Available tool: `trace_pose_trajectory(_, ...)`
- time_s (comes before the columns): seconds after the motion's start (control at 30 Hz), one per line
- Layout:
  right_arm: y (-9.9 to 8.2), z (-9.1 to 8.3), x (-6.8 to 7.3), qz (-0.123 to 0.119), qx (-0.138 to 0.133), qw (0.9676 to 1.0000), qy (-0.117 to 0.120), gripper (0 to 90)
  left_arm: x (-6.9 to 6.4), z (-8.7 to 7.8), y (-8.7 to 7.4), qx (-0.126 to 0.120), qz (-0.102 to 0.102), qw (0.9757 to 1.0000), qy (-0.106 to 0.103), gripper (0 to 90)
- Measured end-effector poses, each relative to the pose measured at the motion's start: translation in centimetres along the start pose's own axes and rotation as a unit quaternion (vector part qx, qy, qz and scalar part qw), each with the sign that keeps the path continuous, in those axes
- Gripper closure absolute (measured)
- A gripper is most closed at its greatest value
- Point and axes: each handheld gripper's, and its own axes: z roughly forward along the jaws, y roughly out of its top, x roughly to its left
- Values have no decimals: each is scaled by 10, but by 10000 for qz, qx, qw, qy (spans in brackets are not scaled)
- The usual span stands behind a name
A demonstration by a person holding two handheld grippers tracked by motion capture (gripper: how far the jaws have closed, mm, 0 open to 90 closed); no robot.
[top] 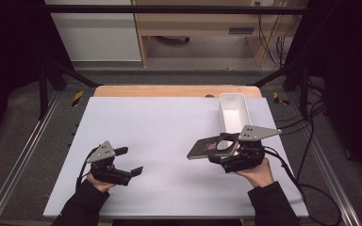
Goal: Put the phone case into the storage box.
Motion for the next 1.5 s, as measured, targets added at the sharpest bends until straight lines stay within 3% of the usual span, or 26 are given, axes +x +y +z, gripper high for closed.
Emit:
trace_pose_trajectory(0.3,13,-11,-2,103,-43,9996,-268,118,6,-9,-10,-58,-158,9997,155,25)
trace_pose_trajectory(0.43,18,-12,-3,140,7,9987,-493,118,7,-13,-12,-113,-166,9995,261,25)
trace_pose_trajectory(0.57,21,-14,-4,168,-1,9982,-571,118,9,-17,-14,-151,-139,9989,420,25)
trace_pose_trajectory(1.0,29,-18,-9,282,90,9955,-902,118,24,-23,-24,-301,-310,9937,1030,24)
trace_pose_trajectory(1.27,41,-21,-15,363,216,9914,-1235,118,31,-24,-28,-304,-421,9922,1129,23)
trace_pose_trajectory(1.5,52,-25,-23,501,308,9848,-1633,118,31,-25,-27,-306,-400,9927,1098,23)
